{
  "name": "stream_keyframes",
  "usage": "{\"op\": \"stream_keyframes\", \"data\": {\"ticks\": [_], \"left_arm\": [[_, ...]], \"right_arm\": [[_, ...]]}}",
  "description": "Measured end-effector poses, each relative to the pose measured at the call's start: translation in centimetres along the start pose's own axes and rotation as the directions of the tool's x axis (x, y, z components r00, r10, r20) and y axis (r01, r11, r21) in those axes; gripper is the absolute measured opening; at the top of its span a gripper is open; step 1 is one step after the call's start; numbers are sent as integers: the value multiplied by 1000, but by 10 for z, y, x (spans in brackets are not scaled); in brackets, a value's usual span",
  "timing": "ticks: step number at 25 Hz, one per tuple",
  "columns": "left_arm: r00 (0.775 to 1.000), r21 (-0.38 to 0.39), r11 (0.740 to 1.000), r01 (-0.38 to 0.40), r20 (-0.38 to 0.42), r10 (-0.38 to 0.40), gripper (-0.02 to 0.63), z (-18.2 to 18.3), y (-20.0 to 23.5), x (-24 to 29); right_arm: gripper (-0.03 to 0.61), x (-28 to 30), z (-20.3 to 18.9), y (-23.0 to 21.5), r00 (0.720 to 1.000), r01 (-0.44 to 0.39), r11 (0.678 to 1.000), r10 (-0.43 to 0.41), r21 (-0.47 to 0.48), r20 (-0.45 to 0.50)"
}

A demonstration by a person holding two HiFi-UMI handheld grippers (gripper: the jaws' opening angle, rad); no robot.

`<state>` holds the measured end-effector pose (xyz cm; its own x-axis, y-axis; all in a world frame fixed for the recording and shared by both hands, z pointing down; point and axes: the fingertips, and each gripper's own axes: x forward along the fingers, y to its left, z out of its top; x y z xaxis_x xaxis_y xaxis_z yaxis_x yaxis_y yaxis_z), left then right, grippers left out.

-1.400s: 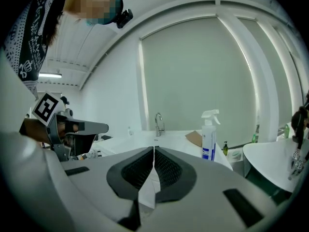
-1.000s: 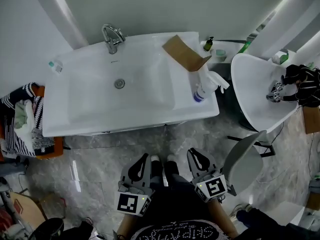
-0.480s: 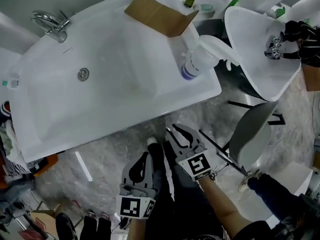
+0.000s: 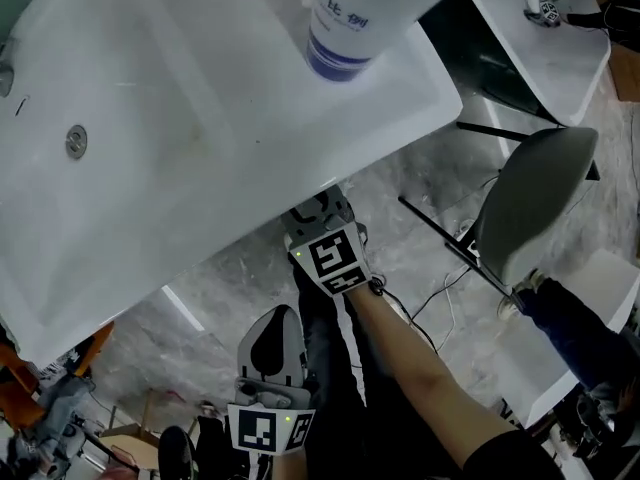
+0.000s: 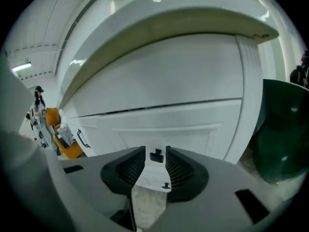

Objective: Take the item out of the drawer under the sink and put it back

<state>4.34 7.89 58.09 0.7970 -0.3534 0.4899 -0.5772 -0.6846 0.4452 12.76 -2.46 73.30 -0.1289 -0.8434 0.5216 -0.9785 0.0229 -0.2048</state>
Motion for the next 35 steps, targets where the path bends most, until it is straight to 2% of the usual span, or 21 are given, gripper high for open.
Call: {"op": "stream_keyframes", "data": {"ticks": [7,15,21,35], "left_arm": [[999,-35,999,-5,-47,3,0,-31,10,12],[998,-53,999,-12,-61,9,0,-33,9,16],[999,-47,999,-21,-50,18,0,-27,8,16],[1000,-29,999,-19,2,19,0,-7,4,2]], "right_arm": [[123,40,-28,-5,999,33,999,-33,-4,-26],[124,57,-32,-5,999,27,999,-28,-25,-31],[129,52,-32,-5,999,32,997,-34,-72,-24],[129,-13,-78,17,997,17,999,-21,-47,-77]]}}
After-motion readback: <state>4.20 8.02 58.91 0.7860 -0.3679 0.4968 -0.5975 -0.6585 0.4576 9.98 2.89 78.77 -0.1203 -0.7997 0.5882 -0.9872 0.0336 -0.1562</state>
